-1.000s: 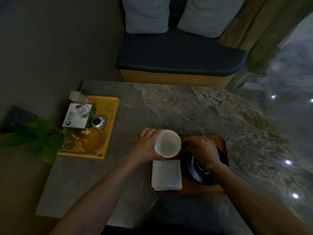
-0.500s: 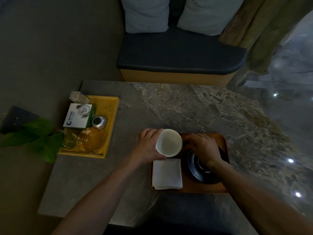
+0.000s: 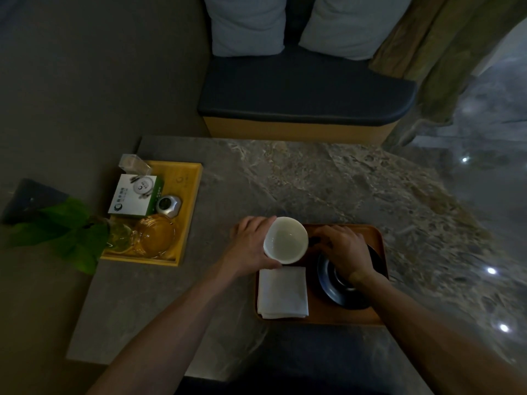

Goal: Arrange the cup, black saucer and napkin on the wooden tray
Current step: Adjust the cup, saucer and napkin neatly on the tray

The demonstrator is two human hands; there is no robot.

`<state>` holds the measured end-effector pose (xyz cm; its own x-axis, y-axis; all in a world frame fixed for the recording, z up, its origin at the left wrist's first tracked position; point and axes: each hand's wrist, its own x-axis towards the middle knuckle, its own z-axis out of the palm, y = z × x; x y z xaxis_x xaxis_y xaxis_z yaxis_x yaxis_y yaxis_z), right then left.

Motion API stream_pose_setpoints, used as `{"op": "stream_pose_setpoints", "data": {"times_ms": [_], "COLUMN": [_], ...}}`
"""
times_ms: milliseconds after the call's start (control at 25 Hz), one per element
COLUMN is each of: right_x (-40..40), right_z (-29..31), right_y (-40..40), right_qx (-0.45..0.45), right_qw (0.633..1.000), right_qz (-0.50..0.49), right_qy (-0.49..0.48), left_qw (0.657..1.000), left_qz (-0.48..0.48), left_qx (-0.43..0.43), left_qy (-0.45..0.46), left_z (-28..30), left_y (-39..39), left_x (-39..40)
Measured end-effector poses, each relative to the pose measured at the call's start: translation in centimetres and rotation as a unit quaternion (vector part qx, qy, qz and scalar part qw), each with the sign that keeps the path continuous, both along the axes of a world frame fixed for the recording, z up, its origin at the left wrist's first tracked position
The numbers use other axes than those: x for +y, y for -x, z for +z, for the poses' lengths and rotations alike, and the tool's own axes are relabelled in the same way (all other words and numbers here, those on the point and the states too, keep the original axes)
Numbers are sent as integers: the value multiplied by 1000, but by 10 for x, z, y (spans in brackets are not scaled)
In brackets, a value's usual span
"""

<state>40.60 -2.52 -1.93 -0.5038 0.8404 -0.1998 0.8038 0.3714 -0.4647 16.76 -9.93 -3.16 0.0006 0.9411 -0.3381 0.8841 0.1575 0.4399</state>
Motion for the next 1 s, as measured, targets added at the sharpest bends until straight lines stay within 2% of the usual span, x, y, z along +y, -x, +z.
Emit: {"op": "stream_pose_setpoints", "data": {"times_ms": [320,480,600,720,840,920,1000], "right_x": [-2,-10,-25,-41,-59,-70,-79], "right_z": [-3,-6,-13,-20,-26,-28,-30], "right_y": [1,-4,-22,-50,-76,-94,-113], "right_qx": [10,7,-37,-86,-100,-114,-126], "right_qw": [1000,999,998,994,992,991,990], "right_qz": [-14,-29,-54,-66,-74,-66,-59], "right_qy": [18,29,23,1,-20,-25,-20], "left_qw": [1000,994,981,965,930,925,937], "left_qz": [16,105,180,255,346,349,318], "left_qx": [14,-34,-55,-64,-110,-137,-123], "left_qy": [11,26,52,7,-51,-60,-72], "left_z": [0,1,-4,-11,-13,-13,-12], "left_y": [-2,-9,-22,-46,-76,-95,-112], "left_x": [-5,-19,-42,-68,-89,-97,-99]}}
